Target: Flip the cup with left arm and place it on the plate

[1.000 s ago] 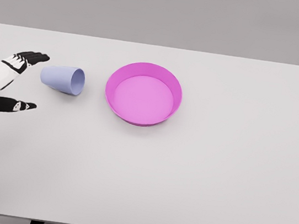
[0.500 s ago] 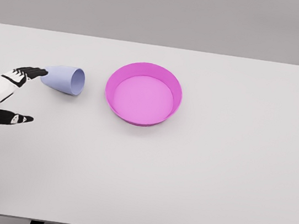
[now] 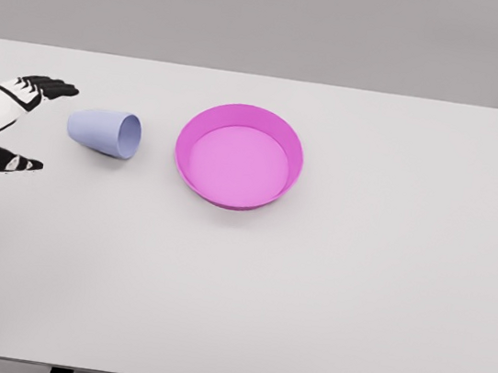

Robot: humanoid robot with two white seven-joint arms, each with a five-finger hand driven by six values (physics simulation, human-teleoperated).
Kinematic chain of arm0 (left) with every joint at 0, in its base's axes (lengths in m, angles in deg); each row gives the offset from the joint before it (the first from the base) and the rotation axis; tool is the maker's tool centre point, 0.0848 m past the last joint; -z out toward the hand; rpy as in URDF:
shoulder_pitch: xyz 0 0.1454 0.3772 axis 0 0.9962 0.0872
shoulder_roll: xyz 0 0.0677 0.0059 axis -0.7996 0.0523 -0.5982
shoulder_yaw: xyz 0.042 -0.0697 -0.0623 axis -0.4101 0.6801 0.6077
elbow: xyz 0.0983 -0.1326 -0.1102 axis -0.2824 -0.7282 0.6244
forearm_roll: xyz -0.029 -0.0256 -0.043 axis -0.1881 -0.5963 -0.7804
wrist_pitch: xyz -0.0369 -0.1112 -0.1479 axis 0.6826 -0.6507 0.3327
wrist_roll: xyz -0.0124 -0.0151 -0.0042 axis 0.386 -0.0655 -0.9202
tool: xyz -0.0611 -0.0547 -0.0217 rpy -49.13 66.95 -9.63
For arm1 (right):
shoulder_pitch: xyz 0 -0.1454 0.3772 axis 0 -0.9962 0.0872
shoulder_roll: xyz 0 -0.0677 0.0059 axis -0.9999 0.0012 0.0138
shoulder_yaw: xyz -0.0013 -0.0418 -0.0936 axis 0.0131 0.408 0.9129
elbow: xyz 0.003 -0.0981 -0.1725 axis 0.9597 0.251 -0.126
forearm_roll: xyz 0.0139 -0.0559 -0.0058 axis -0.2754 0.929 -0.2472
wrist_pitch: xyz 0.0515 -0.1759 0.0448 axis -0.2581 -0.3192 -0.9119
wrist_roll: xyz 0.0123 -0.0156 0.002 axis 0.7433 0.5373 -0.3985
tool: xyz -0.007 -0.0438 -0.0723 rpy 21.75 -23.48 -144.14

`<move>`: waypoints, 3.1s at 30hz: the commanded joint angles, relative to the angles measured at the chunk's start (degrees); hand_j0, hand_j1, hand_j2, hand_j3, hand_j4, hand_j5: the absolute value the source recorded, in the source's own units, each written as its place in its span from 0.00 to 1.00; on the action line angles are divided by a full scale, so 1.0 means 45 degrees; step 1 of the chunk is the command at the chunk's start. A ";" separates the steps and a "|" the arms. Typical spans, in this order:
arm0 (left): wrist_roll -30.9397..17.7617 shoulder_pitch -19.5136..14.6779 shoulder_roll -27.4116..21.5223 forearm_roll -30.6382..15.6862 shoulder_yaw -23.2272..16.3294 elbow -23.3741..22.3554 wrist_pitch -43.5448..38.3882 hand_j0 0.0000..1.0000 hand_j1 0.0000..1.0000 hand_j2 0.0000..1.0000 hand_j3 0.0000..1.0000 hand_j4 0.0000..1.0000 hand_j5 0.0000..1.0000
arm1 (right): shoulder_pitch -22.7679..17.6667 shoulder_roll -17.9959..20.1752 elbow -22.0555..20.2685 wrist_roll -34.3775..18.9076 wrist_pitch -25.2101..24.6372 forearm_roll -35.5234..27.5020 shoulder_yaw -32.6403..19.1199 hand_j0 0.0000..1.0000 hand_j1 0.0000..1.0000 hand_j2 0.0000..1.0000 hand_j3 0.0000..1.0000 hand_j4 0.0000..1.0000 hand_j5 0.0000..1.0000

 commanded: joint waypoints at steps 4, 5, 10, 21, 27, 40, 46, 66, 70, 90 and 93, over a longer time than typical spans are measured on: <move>-0.0863 -0.1133 -0.0064 -0.0483 -0.2250 -0.1188 -0.0018 1.00 1.00 1.00 1.00 1.00 1.00 | 0.0000 0.0001 0.0006 -0.0002 0.0001 0.0005 -0.0001 1.00 1.00 1.00 1.00 1.00 1.00; -0.1078 -0.1309 -0.0044 -0.0736 -0.2269 -0.1559 -0.0018 1.00 1.00 1.00 1.00 1.00 1.00 | 0.0000 0.0001 0.0006 -0.0002 0.0001 0.0005 -0.0001 1.00 1.00 1.00 1.00 1.00 1.00; -0.1352 -0.1856 0.0015 -0.1050 -0.2269 -0.2829 -0.0018 1.00 1.00 1.00 1.00 1.00 1.00 | 0.0000 0.0001 0.0006 -0.0002 0.0001 0.0005 -0.0001 1.00 1.00 1.00 1.00 1.00 1.00; -0.2250 -0.3145 0.1323 -0.1011 -0.2289 -0.3923 -0.0018 1.00 1.00 1.00 1.00 1.00 1.00 | 0.0000 0.0001 0.0006 -0.0002 0.0001 0.0005 -0.0001 1.00 1.00 1.00 1.00 1.00 1.00; -0.2231 -0.4004 0.1636 -0.0932 -0.3108 -0.4353 -0.0018 1.00 1.00 1.00 1.00 1.00 1.00 | 0.0000 0.0001 0.0006 -0.0002 0.0001 0.0005 -0.0001 1.00 1.00 1.00 1.00 1.00 1.00; -0.2231 -0.4689 0.2046 -0.0874 -0.3460 -0.5661 -0.0018 1.00 1.00 1.00 1.00 1.00 1.00 | 0.0000 0.0001 0.0006 -0.0002 0.0001 0.0005 -0.0001 1.00 1.00 1.00 1.00 1.00 1.00; -0.2250 -0.4942 0.2495 -0.0854 -0.3773 -0.6052 -0.0018 1.00 1.00 1.00 1.00 1.00 1.00 | 0.0000 0.0001 0.0006 -0.0002 0.0001 0.0005 -0.0001 1.00 1.00 1.00 1.00 1.00 1.00; -0.2250 -0.5353 0.2769 -0.0073 -0.3754 -0.7302 -0.0018 1.00 1.00 1.00 1.00 1.00 1.00 | 0.0000 0.0001 0.0006 -0.0002 0.0001 0.0005 -0.0001 1.00 1.00 1.00 1.00 1.00 1.00; -0.2250 -0.5372 0.2866 0.0259 -0.3773 -0.7204 -0.0018 1.00 1.00 1.00 1.00 1.00 1.00 | 0.0000 0.0001 0.0006 -0.0002 0.0001 0.0005 -0.0001 1.00 1.00 1.00 1.00 1.00 1.00; -0.2543 -0.5216 0.2808 0.0162 -0.3734 -0.6346 -0.0018 0.64 0.64 0.64 0.64 0.64 0.64 | 0.0000 0.0001 0.0006 -0.0002 0.0001 0.0005 -0.0001 1.00 1.00 1.00 1.00 1.00 1.00; -0.2563 -0.5196 0.2788 0.0122 -0.3715 -0.6052 -0.0018 0.61 0.61 0.61 0.61 0.61 0.61 | 0.0000 0.0001 0.0006 -0.0002 0.0001 0.0005 -0.0001 1.00 1.00 1.00 1.00 1.00 1.00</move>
